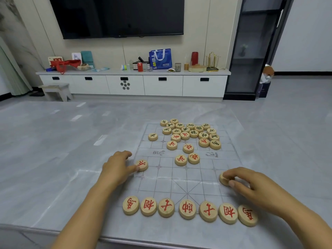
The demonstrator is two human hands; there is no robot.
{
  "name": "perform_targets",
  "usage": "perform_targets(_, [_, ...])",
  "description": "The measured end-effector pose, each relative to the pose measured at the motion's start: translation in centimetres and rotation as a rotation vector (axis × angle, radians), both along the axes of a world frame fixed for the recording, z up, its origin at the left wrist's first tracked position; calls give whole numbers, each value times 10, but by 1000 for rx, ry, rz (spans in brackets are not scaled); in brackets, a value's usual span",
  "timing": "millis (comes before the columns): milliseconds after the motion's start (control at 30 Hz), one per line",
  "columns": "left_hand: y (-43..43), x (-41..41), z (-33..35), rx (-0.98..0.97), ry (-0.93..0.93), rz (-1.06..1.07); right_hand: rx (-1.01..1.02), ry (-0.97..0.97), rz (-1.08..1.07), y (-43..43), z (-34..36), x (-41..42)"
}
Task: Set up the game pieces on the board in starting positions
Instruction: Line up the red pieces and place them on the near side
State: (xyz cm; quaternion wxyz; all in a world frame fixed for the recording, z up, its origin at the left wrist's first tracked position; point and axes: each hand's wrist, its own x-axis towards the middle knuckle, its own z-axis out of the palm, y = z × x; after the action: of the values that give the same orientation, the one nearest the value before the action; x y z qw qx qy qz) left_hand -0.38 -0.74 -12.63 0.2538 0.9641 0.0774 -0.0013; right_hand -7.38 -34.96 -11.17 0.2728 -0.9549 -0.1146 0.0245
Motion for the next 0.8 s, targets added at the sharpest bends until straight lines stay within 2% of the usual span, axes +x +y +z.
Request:
perform_targets(233, [-10, 1, -2, -46, 31, -53, -45, -46, -124, 0, -9, 9])
perform_targets(400, [-15, 0, -4, 60, -21, -58, -61, 26, -175, 8, -13, 20])
perform_targets(800, [-4, 1, -8, 102, -4, -200, -134, 34, -199, 7, -15, 26])
